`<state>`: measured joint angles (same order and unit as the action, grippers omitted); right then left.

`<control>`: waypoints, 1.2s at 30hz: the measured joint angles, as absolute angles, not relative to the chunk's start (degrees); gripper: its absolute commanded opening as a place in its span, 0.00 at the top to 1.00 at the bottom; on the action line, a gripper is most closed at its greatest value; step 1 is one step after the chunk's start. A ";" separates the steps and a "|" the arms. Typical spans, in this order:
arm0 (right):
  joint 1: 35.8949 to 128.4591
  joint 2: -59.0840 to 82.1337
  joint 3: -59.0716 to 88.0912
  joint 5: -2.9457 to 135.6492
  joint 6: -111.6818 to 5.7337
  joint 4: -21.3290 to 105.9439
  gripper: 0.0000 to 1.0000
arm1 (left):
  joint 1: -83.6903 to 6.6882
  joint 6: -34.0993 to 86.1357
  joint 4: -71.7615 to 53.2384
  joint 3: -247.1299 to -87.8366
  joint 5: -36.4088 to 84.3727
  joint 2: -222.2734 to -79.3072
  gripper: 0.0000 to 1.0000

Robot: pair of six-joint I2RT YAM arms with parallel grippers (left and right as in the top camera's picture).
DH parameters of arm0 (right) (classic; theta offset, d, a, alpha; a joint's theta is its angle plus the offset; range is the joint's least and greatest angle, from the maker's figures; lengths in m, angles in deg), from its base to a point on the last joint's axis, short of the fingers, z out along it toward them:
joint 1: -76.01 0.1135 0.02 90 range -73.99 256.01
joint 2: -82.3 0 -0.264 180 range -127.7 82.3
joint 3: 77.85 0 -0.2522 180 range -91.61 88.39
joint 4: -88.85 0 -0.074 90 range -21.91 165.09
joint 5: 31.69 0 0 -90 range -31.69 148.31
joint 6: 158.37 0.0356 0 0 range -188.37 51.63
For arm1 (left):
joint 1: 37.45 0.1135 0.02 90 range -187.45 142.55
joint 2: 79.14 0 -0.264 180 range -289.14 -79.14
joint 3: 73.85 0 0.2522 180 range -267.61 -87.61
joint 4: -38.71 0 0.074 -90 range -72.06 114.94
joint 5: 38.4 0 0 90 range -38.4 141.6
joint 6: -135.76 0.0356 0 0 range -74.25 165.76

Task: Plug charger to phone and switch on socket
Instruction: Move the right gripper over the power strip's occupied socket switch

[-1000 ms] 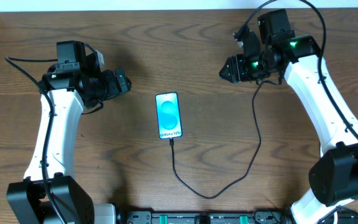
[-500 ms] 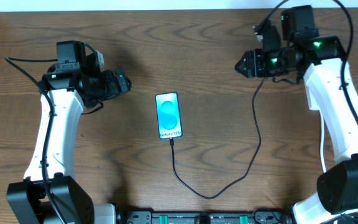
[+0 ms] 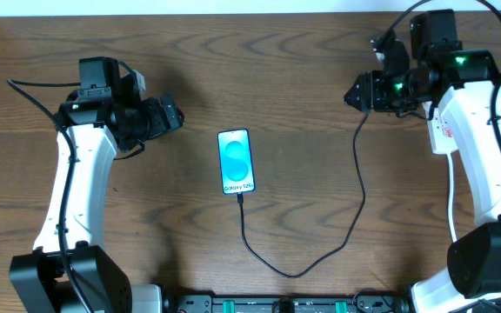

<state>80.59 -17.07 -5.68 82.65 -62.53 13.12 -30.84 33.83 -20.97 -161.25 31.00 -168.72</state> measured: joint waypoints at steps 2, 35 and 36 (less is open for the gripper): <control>79.96 -17.07 -5.68 82.62 -62.50 12.90 0.58 | -30.84 33.83 -20.97 -161.25 31.00 -168.72 0.03; 48.59 -23.28 -5.72 82.27 -65.83 22.73 0.99 | -30.84 33.83 -21.08 -161.25 31.00 -168.72 0.03; 48.42 -24.64 -5.72 82.32 -66.55 23.37 0.99 | -30.84 33.83 -21.08 -161.25 31.00 -168.70 0.03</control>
<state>48.42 -24.64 -5.72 82.32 -66.55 23.37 -30.84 33.83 -21.08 -161.25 31.00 -168.70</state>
